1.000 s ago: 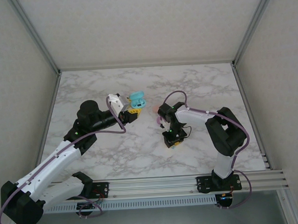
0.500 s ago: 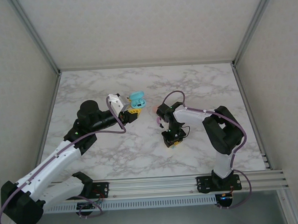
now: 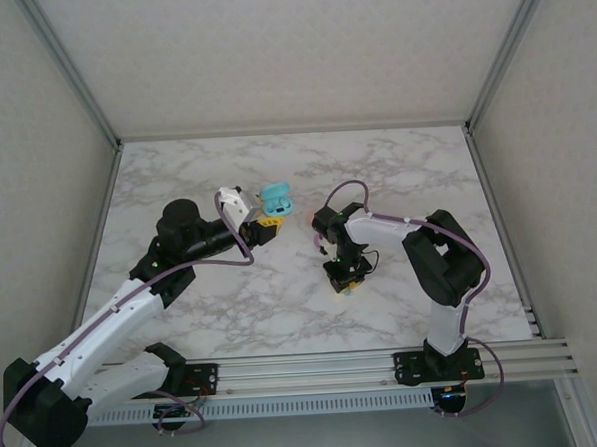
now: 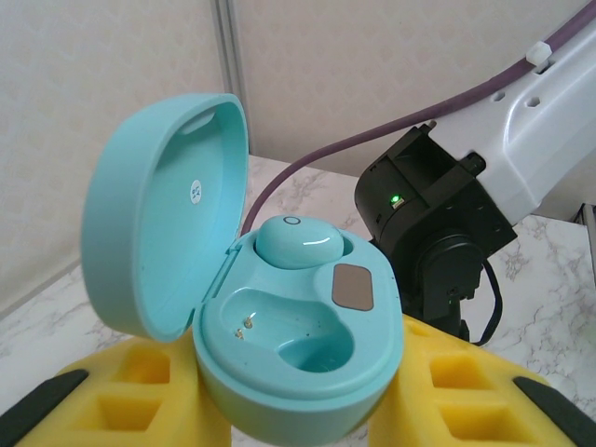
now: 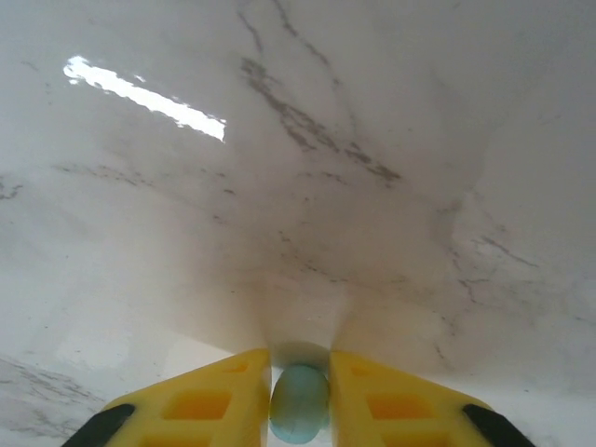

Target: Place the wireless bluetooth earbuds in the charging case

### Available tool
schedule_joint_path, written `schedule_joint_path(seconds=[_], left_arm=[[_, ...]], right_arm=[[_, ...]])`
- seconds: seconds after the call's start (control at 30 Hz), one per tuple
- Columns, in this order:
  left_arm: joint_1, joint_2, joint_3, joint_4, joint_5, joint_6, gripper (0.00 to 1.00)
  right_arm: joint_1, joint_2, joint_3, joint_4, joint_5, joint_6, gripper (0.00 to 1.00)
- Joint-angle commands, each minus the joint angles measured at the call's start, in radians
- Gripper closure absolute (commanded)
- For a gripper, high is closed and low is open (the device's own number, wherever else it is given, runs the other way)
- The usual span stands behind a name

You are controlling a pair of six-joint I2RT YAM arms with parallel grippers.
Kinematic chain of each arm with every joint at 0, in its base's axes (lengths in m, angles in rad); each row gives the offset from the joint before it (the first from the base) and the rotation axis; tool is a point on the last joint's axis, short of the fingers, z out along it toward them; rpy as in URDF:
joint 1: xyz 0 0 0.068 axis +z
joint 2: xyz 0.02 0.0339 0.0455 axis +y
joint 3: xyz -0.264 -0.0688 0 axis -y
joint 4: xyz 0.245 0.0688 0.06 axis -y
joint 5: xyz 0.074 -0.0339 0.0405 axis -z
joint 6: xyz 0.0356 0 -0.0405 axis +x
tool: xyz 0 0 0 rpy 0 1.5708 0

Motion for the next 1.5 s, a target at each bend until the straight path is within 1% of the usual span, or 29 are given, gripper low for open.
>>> schedule_joint_path(seconds=[0.0, 0.13, 0.27, 0.43, 0.53, 0.67, 0.8, 1.03, 1.47], left_arm=[[-0.01, 0.003, 0.001, 0.016, -0.006, 0.007, 0.71], [-0.01, 0.011, -0.001, 0.016, -0.008, 0.012, 0.71], [-0.011, 0.033, 0.002, 0.014, -0.01, 0.019, 0.71], [-0.01, 0.08, 0.005, 0.027, -0.016, 0.034, 0.72], [-0.01, 0.119, 0.017, 0.036, -0.014, 0.044, 0.72], [-0.01, 0.164, 0.022, 0.074, -0.008, 0.043, 0.72], [-0.011, 0.192, 0.023, 0.106, 0.016, 0.048, 0.71], [-0.017, 0.204, 0.024, 0.117, 0.03, 0.062, 0.71], [-0.033, 0.209, 0.035, 0.119, 0.032, 0.059, 0.71]], right_arm=[[0.013, -0.009, 0.008, -0.014, 0.015, 0.027, 0.8], [0.008, -0.095, 0.005, 0.002, -0.011, 0.054, 0.83], [-0.021, -0.205, 0.03, 0.002, -0.075, 0.084, 0.84], [-0.094, -0.396, 0.086, 0.043, -0.258, 0.13, 0.84], [-0.122, -0.471, 0.136, 0.067, -0.364, 0.162, 0.84], [-0.126, -0.523, 0.21, 0.137, -0.491, 0.22, 0.84], [-0.126, -0.538, 0.248, 0.263, -0.593, 0.308, 0.84], [-0.102, -0.48, 0.293, 0.385, -0.601, 0.381, 0.83], [-0.064, -0.414, 0.278, 0.485, -0.54, 0.452, 0.83]])
